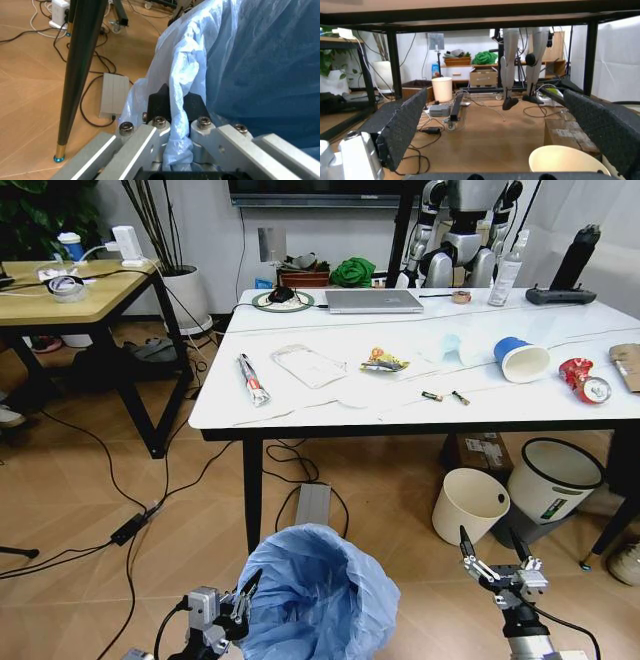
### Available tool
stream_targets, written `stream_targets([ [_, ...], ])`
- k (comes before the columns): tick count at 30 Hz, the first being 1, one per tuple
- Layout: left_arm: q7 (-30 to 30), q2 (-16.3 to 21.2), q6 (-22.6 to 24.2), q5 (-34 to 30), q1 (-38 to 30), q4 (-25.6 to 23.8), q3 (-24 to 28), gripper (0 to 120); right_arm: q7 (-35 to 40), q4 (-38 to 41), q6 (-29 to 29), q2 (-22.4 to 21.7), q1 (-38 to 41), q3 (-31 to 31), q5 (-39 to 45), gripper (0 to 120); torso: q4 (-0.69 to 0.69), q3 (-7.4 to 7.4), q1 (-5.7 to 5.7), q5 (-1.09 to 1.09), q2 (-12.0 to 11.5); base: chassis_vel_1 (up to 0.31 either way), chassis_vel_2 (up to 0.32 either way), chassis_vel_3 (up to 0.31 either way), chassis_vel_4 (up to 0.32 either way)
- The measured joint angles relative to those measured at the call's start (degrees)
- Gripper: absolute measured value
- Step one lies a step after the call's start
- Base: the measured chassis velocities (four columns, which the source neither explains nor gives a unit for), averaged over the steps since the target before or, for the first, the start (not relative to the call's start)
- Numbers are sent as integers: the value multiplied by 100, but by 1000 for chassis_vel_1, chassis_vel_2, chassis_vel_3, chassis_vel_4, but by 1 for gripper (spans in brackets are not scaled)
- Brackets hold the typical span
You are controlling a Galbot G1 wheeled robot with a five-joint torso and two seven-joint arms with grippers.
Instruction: Pick up the trash bin and place the trash from the table into it.
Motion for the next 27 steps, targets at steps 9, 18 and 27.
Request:
stream_targets([
  [9,-20,-58,6,31,35,-17,30,0,0,9,21,3,-23,-2,7,100,0,150,78,0,228,0,0,0,0],
  [18,-22,-79,10,56,45,-19,89,0,-1,35,30,9,-51,-1,9,100,0,258,161,0,418,0,0,0,0],
  [27,-23,-77,9,65,28,8,95,0,-2,84,37,39,-72,-14,-6,100,0,403,250,0,652,0,0,0,0],
])
